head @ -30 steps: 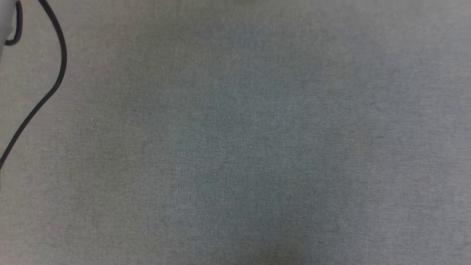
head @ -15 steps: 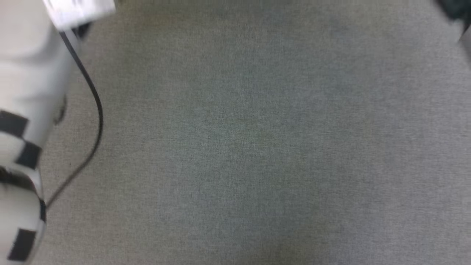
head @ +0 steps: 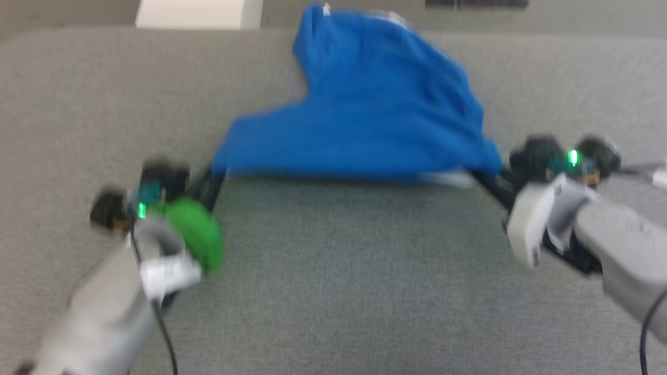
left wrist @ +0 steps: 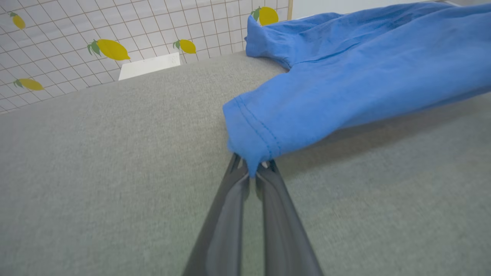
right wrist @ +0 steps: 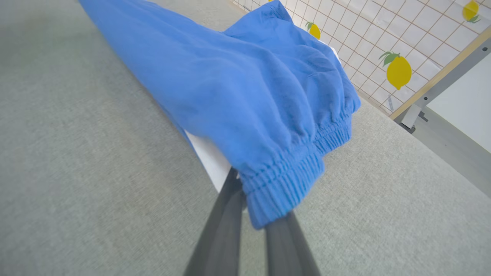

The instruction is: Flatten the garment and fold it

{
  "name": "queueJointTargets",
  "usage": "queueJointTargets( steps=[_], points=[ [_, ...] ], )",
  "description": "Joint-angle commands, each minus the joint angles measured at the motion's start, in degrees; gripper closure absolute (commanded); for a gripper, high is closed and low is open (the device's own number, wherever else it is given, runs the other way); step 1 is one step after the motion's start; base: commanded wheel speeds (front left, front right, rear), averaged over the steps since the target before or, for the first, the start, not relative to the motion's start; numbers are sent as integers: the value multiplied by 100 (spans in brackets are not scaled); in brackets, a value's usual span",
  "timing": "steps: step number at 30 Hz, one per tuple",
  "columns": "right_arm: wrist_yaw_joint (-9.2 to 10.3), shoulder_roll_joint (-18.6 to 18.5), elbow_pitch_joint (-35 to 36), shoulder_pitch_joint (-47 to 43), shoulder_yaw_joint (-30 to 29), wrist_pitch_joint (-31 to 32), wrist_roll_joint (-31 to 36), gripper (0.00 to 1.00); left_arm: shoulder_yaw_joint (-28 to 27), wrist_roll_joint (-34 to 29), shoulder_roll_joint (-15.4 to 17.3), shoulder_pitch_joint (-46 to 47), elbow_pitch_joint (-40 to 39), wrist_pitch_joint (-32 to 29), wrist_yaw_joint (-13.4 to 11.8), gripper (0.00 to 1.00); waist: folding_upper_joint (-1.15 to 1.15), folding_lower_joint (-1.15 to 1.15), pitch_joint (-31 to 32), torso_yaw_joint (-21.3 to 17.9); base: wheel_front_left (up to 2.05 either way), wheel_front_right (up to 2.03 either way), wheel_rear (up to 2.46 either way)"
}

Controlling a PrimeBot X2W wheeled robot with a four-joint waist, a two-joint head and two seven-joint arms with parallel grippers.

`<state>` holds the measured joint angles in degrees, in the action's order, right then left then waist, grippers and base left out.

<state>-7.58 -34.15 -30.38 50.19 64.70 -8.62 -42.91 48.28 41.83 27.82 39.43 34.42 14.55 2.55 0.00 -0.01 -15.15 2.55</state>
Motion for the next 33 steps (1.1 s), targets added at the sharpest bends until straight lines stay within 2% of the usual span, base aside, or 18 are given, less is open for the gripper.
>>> queueJointTargets(
  steps=[1,8,13,17,22,25,27,31,33],
  points=[
    [9,-80,107,-235,35,-43,-63,100,-33,88,154,-376,-173,43,-119,100,0,1,723,-14,0,0,0],
    [9,-455,844,-1534,116,162,-142,100,149,299,699,-1998,-1395,-177,-731,100,0,1,1417,-43,0,0,0],
    [9,-739,1390,-2407,-129,429,-30,100,213,478,1128,-2831,-2237,-434,-1174,100,0,1,1784,-68,0,0,0],
    [9,-897,1862,-3202,-531,647,102,100,274,615,1437,-3407,-2885,-610,-1483,100,0,1,1937,-27,0,0,0],
    [9,-916,2369,-4141,-1367,880,389,100,313,643,1677,-3796,-3433,-675,-1777,100,0,1,1966,79,0,0,0],
    [9,-795,2648,-4533,-1921,1020,577,100,283,553,1722,-3717,-3595,-655,-1845,100,0,1,1938,115,0,0,0],
    [9,-686,2832,-4696,-2307,1090,751,100,308,433,1709,-3520,-3616,-688,-1771,100,0,1,1877,127,0,0,0],
    [9,-422,3089,-4809,-2911,1295,1038,100,305,131,1484,-2823,-3414,-732,-1589,100,0,1,1623,75,0,0,0],
    [9,-319,3177,-4762,-3130,1402,1160,100,320,37,1265,-2409,-3227,-783,-1427,100,0,1,1420,30,0,0,0]
  ],
)
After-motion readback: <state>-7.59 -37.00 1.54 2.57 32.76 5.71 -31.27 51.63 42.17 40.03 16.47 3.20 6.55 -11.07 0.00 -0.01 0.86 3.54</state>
